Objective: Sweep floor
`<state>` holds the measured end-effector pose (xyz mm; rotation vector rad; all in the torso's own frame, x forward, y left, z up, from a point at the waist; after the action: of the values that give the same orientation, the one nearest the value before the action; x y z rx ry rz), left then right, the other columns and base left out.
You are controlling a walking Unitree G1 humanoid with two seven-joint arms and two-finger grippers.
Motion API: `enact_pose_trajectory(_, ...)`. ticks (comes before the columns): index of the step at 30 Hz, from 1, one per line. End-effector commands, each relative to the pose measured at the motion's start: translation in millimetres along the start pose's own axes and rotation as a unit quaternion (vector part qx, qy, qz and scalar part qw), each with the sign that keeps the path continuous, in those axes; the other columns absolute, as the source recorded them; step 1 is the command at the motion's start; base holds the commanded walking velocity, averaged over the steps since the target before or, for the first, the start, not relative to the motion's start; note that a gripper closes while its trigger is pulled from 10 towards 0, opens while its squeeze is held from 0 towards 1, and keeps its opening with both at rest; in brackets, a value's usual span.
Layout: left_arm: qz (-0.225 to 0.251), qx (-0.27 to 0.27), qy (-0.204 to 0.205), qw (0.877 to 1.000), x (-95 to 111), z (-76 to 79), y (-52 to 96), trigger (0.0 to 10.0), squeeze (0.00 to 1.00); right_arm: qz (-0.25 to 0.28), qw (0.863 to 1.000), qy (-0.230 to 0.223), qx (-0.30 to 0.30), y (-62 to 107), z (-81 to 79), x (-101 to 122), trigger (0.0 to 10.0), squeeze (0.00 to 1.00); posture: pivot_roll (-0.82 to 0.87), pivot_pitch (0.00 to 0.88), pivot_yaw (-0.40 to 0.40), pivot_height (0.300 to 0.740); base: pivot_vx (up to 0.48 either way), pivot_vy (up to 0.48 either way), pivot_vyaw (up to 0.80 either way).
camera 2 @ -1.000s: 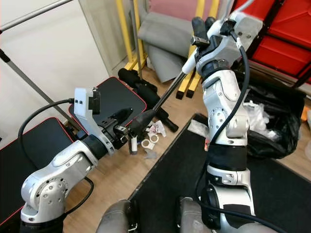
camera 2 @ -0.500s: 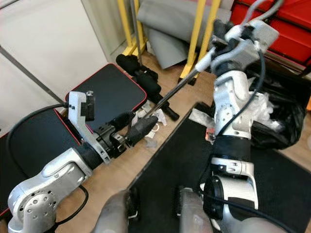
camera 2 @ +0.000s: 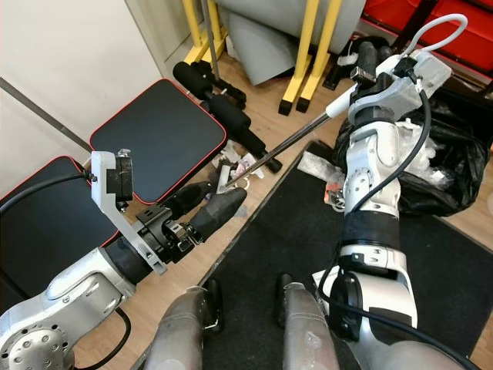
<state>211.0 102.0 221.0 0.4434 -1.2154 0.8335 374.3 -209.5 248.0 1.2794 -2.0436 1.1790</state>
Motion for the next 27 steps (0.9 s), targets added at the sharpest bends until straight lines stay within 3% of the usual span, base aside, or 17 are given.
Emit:
enact_pose_trajectory(1,-0.015,-0.002,0.007,1.000,-5.0,1.2,1.8,10.0,0.00,-0.018,0.997,0.069,-0.017,5.5,13.6,1.0,10.0,0.00,0.12,0.385,-0.062,0.740,0.000,0.000,0.00)
enact_pose_trajectory(9,-0.020,-0.003,0.012,1.000,-9.1,-3.3,-6.4,10.0,0.00,-0.021,0.988,0.145,-0.046,12.7,23.6,33.4,10.0,0.00,0.06,0.340,-0.071,0.740,0.000,0.000,0.00)
enact_pose_trajectory(27,-0.021,-0.006,0.016,1.000,-12.7,-11.9,-18.0,10.0,0.00,-0.056,0.976,0.190,-0.085,17.9,19.9,77.1,10.0,0.00,0.02,0.288,-0.062,0.740,0.000,0.000,0.00)
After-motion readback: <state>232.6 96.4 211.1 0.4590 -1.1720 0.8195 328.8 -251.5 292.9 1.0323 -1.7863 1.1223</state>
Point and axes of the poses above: a point about 5 cm out from each wrist's last joint towards the gripper, its own y axis pointing back from the gripper into the wrist, its own x axis along the axis of the wrist's last joint, z = x × y, the point moved 2 cm from there along -y, pointing out of the wrist towards the gripper, and after that the axes turned 9 degrees about -y, right-handed, at the moved point
